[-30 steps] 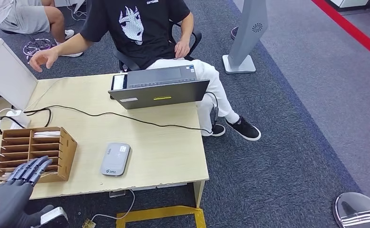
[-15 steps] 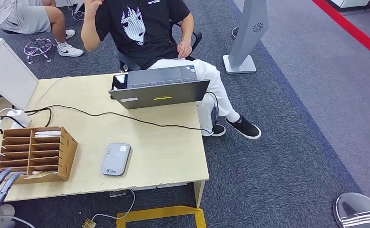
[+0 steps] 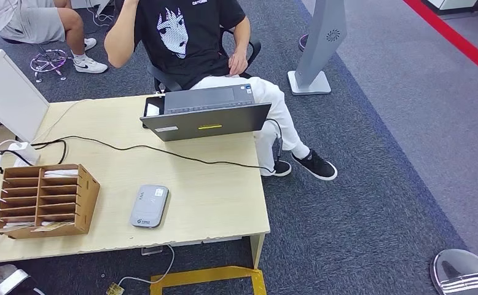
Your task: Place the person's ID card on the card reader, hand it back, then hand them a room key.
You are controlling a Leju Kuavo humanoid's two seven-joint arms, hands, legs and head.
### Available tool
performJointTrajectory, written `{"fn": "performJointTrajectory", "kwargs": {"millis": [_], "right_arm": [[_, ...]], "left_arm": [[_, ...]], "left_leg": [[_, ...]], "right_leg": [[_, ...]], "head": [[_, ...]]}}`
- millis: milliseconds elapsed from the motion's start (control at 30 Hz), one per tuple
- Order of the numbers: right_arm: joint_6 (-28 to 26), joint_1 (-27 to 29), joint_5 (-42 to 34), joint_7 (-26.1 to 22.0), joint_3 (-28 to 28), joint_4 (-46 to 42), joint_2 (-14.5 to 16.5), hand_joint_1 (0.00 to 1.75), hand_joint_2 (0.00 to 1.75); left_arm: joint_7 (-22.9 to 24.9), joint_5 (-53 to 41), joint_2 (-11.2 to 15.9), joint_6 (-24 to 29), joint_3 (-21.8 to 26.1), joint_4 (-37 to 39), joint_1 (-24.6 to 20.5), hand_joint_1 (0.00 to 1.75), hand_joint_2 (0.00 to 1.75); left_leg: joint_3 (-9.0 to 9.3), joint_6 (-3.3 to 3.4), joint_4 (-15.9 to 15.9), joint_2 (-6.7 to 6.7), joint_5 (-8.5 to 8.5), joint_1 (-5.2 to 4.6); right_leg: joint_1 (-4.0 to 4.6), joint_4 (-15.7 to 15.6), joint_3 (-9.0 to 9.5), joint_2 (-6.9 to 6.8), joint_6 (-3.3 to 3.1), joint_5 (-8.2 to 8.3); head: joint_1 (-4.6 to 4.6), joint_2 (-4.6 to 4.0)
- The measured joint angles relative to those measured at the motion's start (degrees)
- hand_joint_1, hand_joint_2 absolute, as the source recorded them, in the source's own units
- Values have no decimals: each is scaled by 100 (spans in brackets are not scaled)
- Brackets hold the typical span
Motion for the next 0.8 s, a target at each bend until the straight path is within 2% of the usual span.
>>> {"fn": "performJointTrajectory", "kwargs": {"millis": [300,600,800], "right_arm": [[76,-1,43,22,-1,0,0,0,175],[94,-14,56,48,-1,0,0,0,175],[160,-69,66,53,-1,0,0,0,175]], "left_arm": [[-230,8,-448,-33,346,589,-205,0,175],[-392,67,-628,-105,445,891,-347,0,175],[-636,-7,-781,-94,344,1312,-768,0,175]], "left_leg": [[0,0,0,0,0,1],[0,0,0,-1,0,1],[1,1,1,-3,2,0]], "right_leg": [[0,0,-1,0,0,0],[0,0,-1,0,0,0],[0,0,0,-4,0,1]], "head": [[0,0],[0,0],[0,0]]}}
